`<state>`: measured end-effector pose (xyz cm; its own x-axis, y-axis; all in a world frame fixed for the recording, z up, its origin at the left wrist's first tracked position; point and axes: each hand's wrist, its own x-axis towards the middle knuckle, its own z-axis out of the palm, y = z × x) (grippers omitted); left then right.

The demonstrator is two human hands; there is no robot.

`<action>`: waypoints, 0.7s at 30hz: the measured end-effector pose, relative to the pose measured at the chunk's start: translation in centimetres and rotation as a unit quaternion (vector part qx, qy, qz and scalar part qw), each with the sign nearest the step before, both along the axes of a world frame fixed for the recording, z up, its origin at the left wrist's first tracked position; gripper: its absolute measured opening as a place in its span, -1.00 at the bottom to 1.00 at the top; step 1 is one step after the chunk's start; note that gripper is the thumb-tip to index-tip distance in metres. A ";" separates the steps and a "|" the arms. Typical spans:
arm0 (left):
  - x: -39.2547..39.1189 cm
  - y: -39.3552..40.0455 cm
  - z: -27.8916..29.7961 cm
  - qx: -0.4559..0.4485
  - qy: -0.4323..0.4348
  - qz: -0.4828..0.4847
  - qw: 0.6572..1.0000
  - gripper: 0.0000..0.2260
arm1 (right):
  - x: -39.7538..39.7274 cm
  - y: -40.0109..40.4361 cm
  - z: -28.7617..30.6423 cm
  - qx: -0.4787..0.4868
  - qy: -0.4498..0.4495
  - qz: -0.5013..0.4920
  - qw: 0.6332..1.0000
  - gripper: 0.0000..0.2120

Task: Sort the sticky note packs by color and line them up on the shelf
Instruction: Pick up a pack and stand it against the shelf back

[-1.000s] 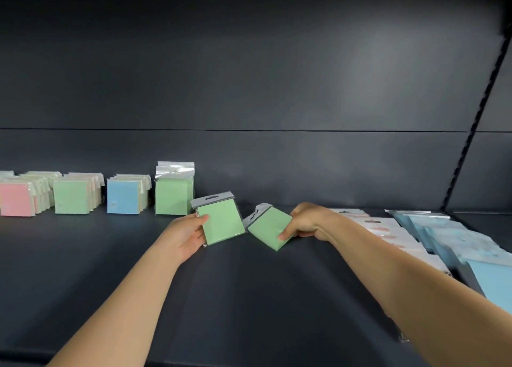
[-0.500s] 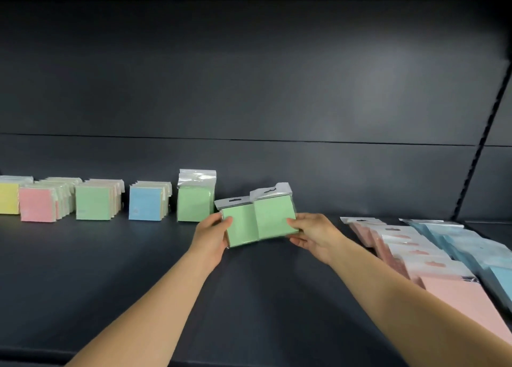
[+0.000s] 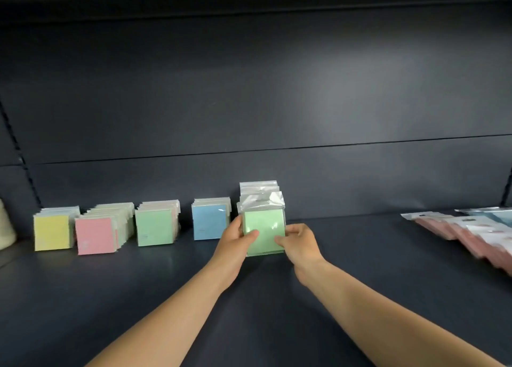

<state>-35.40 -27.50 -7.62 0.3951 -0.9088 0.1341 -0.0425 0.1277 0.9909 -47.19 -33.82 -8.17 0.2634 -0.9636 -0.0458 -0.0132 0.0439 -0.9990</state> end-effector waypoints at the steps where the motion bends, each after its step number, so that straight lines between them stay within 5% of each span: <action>1: 0.6 0.0 -0.1 0.005 -0.024 -0.001 1.000 -0.69 | 0.5 0.2 -0.3 -0.012 0.001 -0.006 1.000 -0.77; 10: 3.5 -3.1 -1.7 -0.013 -0.238 0.102 0.966 -0.62 | 3.2 -0.8 -1.0 -0.166 0.096 -0.047 0.980 -0.71; 21: 3.7 -5.6 -2.4 0.043 -0.257 0.111 0.959 -0.52 | 4.9 -2.3 -1.2 -0.196 0.190 -0.041 0.961 -0.58</action>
<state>-31.67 -33.13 -10.03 0.4818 -0.8266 0.2908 -0.5456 -0.0233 0.8377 -42.29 -36.17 -9.38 0.2226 -0.9429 0.2478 -0.3933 -0.3194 -0.8622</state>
